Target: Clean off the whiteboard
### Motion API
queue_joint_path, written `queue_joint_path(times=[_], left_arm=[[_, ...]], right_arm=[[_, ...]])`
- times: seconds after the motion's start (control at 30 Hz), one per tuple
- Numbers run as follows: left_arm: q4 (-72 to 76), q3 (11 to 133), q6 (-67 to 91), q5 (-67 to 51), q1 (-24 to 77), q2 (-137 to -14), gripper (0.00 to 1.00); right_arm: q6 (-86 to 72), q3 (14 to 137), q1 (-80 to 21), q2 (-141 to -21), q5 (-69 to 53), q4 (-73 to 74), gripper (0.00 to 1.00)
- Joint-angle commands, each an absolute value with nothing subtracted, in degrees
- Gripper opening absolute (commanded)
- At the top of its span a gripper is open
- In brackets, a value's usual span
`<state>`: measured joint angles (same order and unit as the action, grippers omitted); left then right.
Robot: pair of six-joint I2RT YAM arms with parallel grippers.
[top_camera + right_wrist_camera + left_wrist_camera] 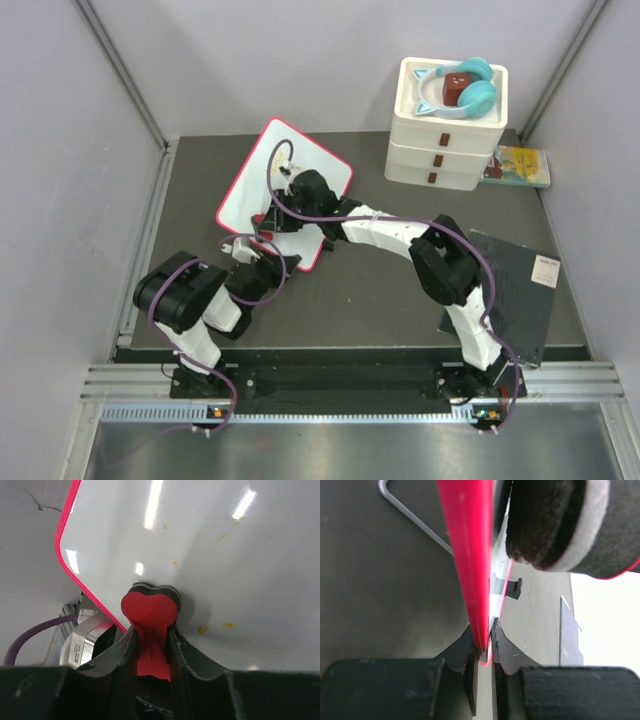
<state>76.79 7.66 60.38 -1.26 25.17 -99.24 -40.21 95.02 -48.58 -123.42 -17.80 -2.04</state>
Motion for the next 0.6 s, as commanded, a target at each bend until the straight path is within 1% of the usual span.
queue_joint_path(times=[0.0,0.23,0.33,0.57], left_arm=[[51.5,4.0,54.6,2.4,24.9,-102.5,0.0],[51.9,3.0,55.1,4.0,25.7,-99.8,0.0],[49.3,3.6,54.5,4.2,25.8,-97.7,0.0],[45.2,4.2,53.4,4.8,26.2,-94.7,0.0]], right_arm=[[-38.2,95.4,-46.9,-125.8,-14.2,5.4,0.0],[-34.5,97.0,-38.7,-126.8,-11.5,6.4,0.0],[-32.5,99.2,-35.6,-127.4,-10.9,8.0,0.0],[-30.7,108.2,-30.9,-133.5,-10.4,12.5,0.0]])
